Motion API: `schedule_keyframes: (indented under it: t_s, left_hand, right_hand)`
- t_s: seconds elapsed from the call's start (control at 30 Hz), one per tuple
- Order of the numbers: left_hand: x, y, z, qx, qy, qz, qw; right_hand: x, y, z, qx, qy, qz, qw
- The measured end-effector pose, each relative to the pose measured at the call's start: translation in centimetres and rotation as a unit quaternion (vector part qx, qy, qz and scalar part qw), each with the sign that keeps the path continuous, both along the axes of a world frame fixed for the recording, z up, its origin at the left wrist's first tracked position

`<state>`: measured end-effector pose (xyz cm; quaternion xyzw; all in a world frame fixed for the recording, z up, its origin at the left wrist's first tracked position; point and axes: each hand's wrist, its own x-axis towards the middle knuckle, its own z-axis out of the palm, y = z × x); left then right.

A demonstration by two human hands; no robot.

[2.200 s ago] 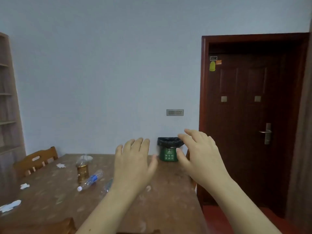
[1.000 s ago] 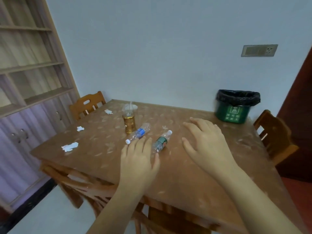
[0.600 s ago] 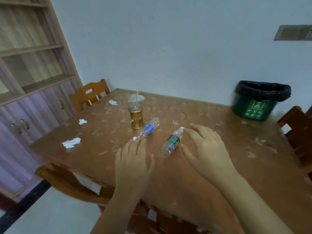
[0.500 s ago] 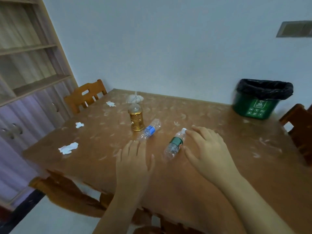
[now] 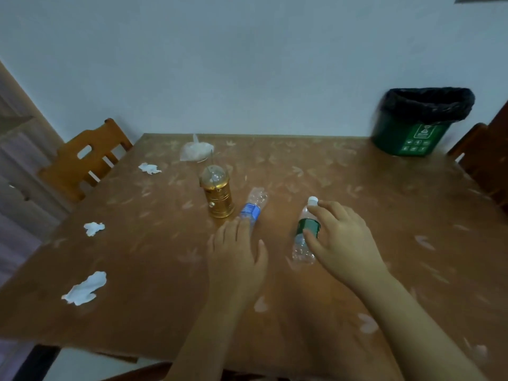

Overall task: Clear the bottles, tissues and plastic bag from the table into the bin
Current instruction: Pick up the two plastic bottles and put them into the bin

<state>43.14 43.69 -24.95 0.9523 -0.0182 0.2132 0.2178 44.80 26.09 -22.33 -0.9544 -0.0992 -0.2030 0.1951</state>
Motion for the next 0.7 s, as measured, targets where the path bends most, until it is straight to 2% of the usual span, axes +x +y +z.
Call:
schedule_keyframes:
  t_s: [0.3, 0.7]
  left_hand:
    - [6.2, -0.1, -4.9, -0.002, 0.048, 0.001, 0.999]
    - [12.3, 0.5, -12.2, 0.041, 0.137, 0.015, 0.99]
  right_hand:
    - [4.9, -0.2, -6.4, 0.013, 0.082, -0.038, 0.996]
    - [10.3, -1.1, -14.5, 0.044, 0.213, -0.122, 0.968]
